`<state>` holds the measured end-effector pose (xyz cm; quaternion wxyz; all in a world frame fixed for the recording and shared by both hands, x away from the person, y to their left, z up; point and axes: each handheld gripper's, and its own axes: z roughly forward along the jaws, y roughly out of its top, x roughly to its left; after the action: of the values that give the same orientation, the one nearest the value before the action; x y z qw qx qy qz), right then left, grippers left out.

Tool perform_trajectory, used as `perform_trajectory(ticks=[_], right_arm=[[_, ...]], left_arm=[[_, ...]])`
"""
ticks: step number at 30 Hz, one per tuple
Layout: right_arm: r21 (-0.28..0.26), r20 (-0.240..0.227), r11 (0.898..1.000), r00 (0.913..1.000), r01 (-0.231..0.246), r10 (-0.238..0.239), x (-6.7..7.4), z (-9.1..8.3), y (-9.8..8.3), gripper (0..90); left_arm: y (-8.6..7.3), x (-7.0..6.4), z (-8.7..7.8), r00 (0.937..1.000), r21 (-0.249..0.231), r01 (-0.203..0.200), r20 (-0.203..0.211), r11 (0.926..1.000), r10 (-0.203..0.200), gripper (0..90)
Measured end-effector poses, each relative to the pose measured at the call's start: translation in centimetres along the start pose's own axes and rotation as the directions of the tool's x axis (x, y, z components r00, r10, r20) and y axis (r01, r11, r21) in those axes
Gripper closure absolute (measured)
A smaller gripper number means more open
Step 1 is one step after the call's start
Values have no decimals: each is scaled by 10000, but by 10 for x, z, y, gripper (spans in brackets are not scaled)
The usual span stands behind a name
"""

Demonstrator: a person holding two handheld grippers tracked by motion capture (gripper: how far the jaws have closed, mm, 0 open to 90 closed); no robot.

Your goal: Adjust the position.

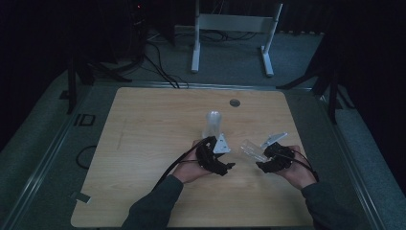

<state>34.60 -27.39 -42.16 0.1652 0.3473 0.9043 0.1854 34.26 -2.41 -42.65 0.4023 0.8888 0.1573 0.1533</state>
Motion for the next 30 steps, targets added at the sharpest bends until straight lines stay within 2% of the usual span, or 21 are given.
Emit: perform_trajectory(ticks=[8, 14, 24, 28, 30], right_arm=[[-286, 357, 9980, 9977, -565, 575, 1, 2, -3, 417], [-643, 527, 9920, 9923, -1082, 1117, 2, 6, -5, 418], [-1439, 617, 9733, 9800, -1788, 1892, 5, 5, -9, 418], [-1761, 660, 9616, 9721, -2107, 2251, 5, 5, -11, 418], [-1900, 867, 9581, 9684, -2144, 2339, 7, 5, -12, 418]], left_arm=[[1, 1, 1, 9996, -63, 243, -112, 9997, -244, 258], [2, 1, 1, 9994, -80, 329, -113, 9994, -330, 259], [3, 3, 1, 9980, -188, 593, -191, 9981, -596, 261], [4, 3, 1, 9979, -186, 598, -255, 9980, -602, 263], [4, 3, 1, 9975, -246, 630, -298, 9977, -637, 263]])
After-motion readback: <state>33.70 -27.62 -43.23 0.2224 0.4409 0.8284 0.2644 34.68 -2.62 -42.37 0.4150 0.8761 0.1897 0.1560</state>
